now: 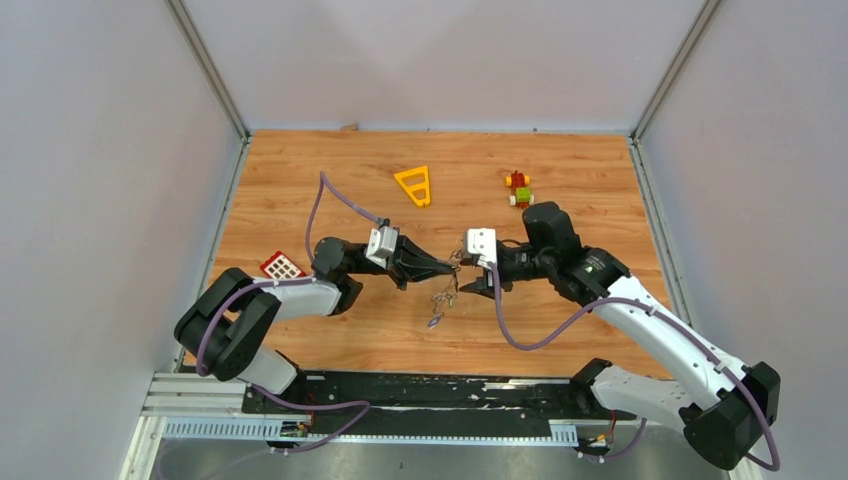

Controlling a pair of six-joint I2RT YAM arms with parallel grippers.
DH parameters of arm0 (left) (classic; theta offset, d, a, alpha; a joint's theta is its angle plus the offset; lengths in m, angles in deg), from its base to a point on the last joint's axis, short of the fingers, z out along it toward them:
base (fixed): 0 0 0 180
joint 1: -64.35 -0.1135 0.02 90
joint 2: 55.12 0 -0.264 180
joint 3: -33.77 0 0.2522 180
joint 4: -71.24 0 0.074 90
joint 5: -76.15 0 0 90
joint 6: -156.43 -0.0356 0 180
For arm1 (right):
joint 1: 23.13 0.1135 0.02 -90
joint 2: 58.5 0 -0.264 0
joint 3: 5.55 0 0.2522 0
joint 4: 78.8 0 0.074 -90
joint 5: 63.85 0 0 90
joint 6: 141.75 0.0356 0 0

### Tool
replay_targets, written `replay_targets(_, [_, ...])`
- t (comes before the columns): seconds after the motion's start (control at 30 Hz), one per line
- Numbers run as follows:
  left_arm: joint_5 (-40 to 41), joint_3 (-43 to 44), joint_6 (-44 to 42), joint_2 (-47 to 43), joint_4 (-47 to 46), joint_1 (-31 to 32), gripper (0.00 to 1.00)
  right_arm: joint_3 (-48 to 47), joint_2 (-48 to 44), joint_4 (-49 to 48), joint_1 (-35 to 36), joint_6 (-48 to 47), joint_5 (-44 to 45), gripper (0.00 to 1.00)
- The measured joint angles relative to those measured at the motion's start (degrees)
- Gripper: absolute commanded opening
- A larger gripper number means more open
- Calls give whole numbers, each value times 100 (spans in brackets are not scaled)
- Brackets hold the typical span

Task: Put the keys on the keyring
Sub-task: Adjust the key on the keyring.

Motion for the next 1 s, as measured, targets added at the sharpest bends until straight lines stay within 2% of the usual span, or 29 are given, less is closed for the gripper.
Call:
replay_targets(0.2, [55,0,-2,-9,0,33,0,39,232,-111,0,170,-245,58])
replay_targets(0.37, [114,0,-2,-11,0,37,0,68,378,-238,0,358,-328,55])
replay_targets(0.43, [127,0,-2,-15,0,37,0,98,398,-345,0,428,-341,50])
replay_targets(0.57, [160,0,-4,-44,-7,50,0,151,417,-466,0,542,-350,32])
replay_targets(0.8, [203,0,-13,-52,-22,63,0,173,372,-581,0,586,-232,8])
replay_targets(1.0, [227,-4,-52,-52,-28,63,0,175,85,-437,-2,411,-37,5])
